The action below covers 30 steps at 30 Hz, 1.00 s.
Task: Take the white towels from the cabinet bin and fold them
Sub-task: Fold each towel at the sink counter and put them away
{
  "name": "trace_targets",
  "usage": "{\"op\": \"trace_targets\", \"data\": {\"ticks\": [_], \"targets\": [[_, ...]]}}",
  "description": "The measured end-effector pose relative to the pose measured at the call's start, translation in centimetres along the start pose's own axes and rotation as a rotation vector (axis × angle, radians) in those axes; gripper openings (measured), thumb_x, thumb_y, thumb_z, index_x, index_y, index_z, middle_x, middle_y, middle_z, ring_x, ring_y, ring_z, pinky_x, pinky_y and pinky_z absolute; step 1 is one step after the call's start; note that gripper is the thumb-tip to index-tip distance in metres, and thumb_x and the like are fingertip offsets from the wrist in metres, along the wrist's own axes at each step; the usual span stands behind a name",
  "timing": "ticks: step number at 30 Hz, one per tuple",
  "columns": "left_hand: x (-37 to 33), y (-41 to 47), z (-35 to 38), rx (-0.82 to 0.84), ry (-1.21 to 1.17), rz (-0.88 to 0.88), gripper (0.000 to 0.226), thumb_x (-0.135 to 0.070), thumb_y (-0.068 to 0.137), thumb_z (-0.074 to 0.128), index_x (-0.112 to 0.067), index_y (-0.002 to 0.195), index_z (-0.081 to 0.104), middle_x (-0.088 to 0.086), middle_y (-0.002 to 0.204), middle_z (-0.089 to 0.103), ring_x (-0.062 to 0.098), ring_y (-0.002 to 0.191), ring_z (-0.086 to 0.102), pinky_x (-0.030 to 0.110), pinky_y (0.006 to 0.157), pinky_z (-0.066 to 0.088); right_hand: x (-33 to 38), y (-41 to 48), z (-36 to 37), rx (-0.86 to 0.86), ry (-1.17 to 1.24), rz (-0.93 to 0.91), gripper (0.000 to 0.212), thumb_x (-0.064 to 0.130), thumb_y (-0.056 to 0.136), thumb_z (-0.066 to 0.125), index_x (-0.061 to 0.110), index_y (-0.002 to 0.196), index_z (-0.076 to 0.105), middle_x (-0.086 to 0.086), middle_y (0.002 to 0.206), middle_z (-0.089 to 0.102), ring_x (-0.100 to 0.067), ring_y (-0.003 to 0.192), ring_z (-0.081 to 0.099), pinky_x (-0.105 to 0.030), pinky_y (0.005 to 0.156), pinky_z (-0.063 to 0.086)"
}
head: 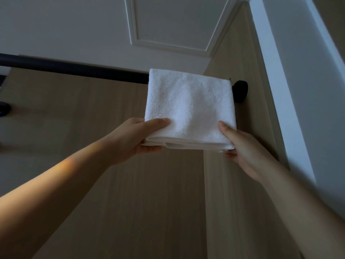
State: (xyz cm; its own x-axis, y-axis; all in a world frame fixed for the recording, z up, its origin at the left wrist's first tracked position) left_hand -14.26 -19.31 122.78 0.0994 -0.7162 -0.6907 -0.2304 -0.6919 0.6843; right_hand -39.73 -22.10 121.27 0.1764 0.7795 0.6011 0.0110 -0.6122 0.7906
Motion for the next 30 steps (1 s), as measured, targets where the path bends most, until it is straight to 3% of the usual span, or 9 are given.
{"op": "trace_targets", "data": {"ticks": [5,9,13,16,19,22,24,27,30], "targets": [[1.0,-0.5,-0.4,-0.117,0.242,0.086,0.042,-0.046,0.082,0.065,-0.006,0.09,0.075,0.002,0.092,0.076,0.013,0.09,0.072,0.03,0.086,0.057,0.0,-1.0,-0.1,-0.058,-0.053,-0.041,0.044,0.06,0.082,0.062,0.025,0.107,0.07,0.006,0.106,0.074,-0.013,0.103,0.068,-0.039,0.098,0.051],[1.6,-0.3,-0.3,-0.136,0.119,0.091,0.041,-0.036,0.082,0.07,0.002,0.094,0.073,0.008,0.097,0.075,0.017,0.092,0.072,0.029,0.084,0.058,0.0,-1.8,0.4,-0.1,0.004,-0.055,0.03,0.046,0.089,0.063,0.019,0.1,0.072,-0.001,0.104,0.074,-0.016,0.1,0.07,-0.042,0.094,0.055],[1.9,-0.3,-0.4,-0.099,-0.054,0.065,0.041,-0.025,0.075,0.076,0.005,0.102,0.069,0.013,0.104,0.073,0.022,0.095,0.072,0.03,0.081,0.059,0.0,-2.4,0.7,-0.132,0.22,-0.057,0.033,0.038,0.089,0.062,0.009,0.103,0.07,-0.011,0.108,0.072,-0.022,0.095,0.072,-0.038,0.089,0.057],[1.6,-0.5,0.1,-0.169,-0.138,0.097,0.047,-0.017,0.073,0.078,0.005,0.111,0.061,0.015,0.107,0.071,0.023,0.092,0.072,0.031,0.076,0.06,-0.3,-2.3,1.0,-0.25,0.184,-0.108,0.027,0.04,0.087,0.066,0.014,0.091,0.07,0.001,0.083,0.072,-0.012,0.069,0.068,-0.033,0.075,0.056],[1.0,-0.3,1.0,-0.309,-0.025,0.178,0.053,-0.016,0.072,0.082,-0.003,0.113,0.05,0.011,0.106,0.068,0.023,0.089,0.072,0.035,0.074,0.061,-0.6,-2.1,1.0,-0.398,0.06,-0.154,0.028,0.042,0.09,0.064,0.016,0.081,0.065,0.005,0.065,0.061,-0.005,0.053,0.053,-0.03,0.062,0.044],[0.8,-0.1,2.1,-0.36,0.024,0.211,0.055,-0.016,0.07,0.084,-0.014,0.109,0.046,0.007,0.104,0.067,0.021,0.088,0.072,0.038,0.076,0.061,-0.9,-2.2,0.8,-0.47,-0.023,-0.191,0.031,0.044,0.093,0.059,0.014,0.094,0.063,0.001,0.079,0.064,-0.01,0.065,0.058,-0.036,0.065,0.048],[0.9,0.2,2.2,-0.348,-0.023,0.166,0.057,-0.016,0.069,0.085,-0.018,0.108,0.044,0.005,0.107,0.065,0.02,0.09,0.071,0.035,0.074,0.061,-0.9,-2.3,0.8,-0.519,-0.068,-0.188,0.032,0.042,0.096,0.056,0.011,0.104,0.058,-0.003,0.09,0.065,-0.018,0.077,0.061,-0.045,0.076,0.053],[1.0,0.6,1.5,-0.226,-0.028,0.044,0.07,-0.029,0.061,0.09,-0.009,0.117,0.053,0.008,0.114,0.066,0.02,0.092,0.072,0.035,0.077,0.06,-0.2,-2.9,0.9,-0.558,-0.169,-0.207,0.034,0.032,0.099,0.052,0.013,0.127,0.047,-0.004,0.112,0.063,-0.021,0.092,0.063,-0.035,0.074,0.054],[0.1,0.7,1.1,-0.148,0.073,0.05,0.042,-0.032,0.075,0.08,-0.005,0.104,0.067,0.009,0.104,0.073,0.02,0.09,0.073,0.038,0.083,0.059,1.0,-4.1,1.0,-0.556,-0.463,-0.246,0.05,0.026,0.098,0.055,0.015,0.143,0.035,-0.007,0.135,0.052,-0.023,0.11,0.057,-0.024,0.079,0.046]]}}
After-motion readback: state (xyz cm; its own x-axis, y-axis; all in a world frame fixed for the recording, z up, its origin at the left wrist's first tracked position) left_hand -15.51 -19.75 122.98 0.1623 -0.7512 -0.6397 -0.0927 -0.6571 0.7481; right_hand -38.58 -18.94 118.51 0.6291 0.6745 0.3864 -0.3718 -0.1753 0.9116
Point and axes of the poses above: each hand's wrist, its own y-axis towards the middle knuckle, its own z-axis out of the palm, x = y × z, the point moved 2 cm from there along y, towards the middle knuckle
